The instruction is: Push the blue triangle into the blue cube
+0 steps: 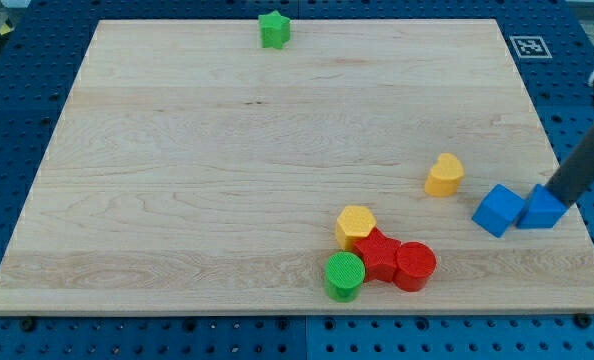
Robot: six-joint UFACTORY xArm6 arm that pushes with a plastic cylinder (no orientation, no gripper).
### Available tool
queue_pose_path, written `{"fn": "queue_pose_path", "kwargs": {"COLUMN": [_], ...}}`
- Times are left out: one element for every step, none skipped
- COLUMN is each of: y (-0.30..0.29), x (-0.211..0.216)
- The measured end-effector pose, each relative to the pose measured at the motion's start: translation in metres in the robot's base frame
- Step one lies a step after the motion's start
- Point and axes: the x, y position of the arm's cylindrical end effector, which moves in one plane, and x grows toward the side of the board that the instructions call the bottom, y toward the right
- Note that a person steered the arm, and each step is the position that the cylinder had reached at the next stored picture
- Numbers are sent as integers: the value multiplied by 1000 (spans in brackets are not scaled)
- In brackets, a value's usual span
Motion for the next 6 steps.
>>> {"fn": "queue_pose_path", "kwargs": {"y": [-29,-67,-113,-160,-184,-165], "x": [7,11,11,11,11,4]}}
